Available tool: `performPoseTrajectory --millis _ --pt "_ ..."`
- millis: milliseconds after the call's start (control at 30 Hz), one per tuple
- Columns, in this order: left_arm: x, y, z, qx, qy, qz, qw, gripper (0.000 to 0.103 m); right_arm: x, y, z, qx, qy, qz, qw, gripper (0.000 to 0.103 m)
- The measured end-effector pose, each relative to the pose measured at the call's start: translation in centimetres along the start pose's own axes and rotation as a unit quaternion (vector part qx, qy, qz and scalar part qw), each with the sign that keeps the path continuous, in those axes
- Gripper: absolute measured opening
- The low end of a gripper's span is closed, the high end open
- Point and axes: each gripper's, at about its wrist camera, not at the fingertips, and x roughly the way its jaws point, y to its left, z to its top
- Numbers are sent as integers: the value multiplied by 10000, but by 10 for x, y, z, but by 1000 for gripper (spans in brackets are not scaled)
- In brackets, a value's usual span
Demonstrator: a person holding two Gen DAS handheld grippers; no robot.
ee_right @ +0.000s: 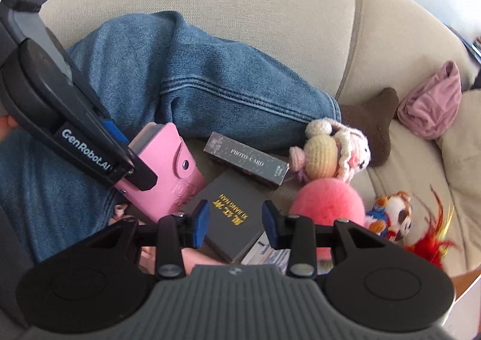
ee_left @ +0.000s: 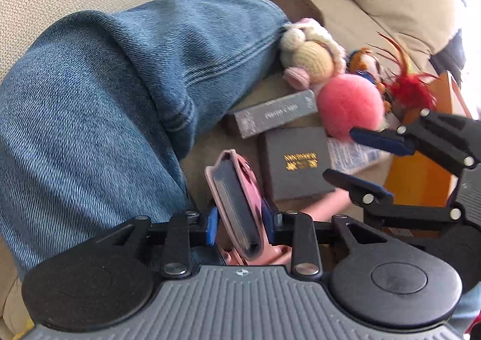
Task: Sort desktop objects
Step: 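Grasp the pink card wallet with the left tool while the right tool holds the photo card box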
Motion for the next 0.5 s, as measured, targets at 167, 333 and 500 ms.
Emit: performPoseTrajectory --millis 167,333,500 --pt "-10 2 6 106 -199 8 9997 19 12 6 19 -754 -34 138 9971 41" --pt "-20 6 11 278 -484 291 9980 18 31 24 33 -2012 25 169 9794 40" --pt "-13 13 21 152 -468 201 9986 18 51 33 45 -2825 159 105 9591 40"
